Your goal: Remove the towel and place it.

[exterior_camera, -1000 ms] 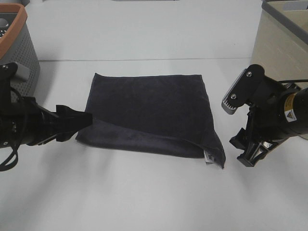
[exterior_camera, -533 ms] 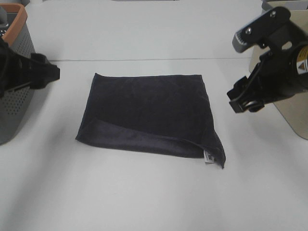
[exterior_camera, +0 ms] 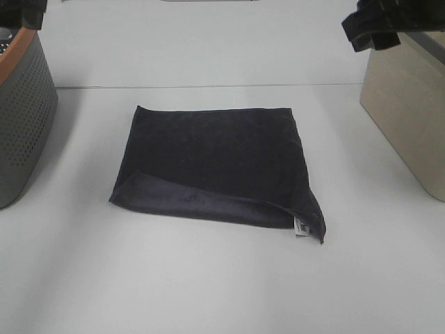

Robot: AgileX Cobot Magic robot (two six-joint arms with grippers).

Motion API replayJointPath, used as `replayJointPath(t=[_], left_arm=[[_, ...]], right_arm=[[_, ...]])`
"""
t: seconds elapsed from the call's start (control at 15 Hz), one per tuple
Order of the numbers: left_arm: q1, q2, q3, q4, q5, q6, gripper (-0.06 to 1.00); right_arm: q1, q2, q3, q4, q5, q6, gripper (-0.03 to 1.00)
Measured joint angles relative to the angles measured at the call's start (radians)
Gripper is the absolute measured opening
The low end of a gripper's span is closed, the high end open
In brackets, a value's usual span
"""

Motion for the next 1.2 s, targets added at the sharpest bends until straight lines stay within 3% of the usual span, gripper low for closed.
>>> replayJointPath(t=[0.13,0.2,0.33,0.53,0.6,0.73,0.93,1.2], left_arm=[[0.091,0.000,-0.129,-0.221,0.092,0.175,0.65],[0.133,0.000,-0.166,-0.275,0.135,0.215,0.65],[0.205,0.000,-0.237,-0.349,0.256,0.257,0.65],[0.310,-0.003,-0.301,-0.412,0.460,0.314,0.65],[0.346,-0.005,-0.307,-0.417,0.527,0.328,0.65],[0.401,-0.009,-0.308,-0.417,0.630,0.347,0.65],[0.425,-0.056,-0.250,-0.416,0.637,0.349,0.65],[0.425,-0.211,-0.046,-0.416,0.642,0.319,0.65]], right_arm=[[-0.002,0.084,-0.199,0.035,0.193,-0.016,0.67],[-0.002,0.110,-0.277,0.040,0.254,-0.040,0.67],[-0.025,0.154,-0.406,0.086,0.372,-0.101,0.67],[-0.156,0.175,-0.499,0.308,0.515,-0.239,0.67],[-0.215,0.175,-0.502,0.389,0.544,-0.267,0.67],[-0.287,0.162,-0.483,0.435,0.549,-0.276,0.67],[-0.293,0.061,-0.344,0.425,0.553,-0.277,0.67],[-0.293,-0.132,-0.059,0.423,0.560,-0.282,0.67]])
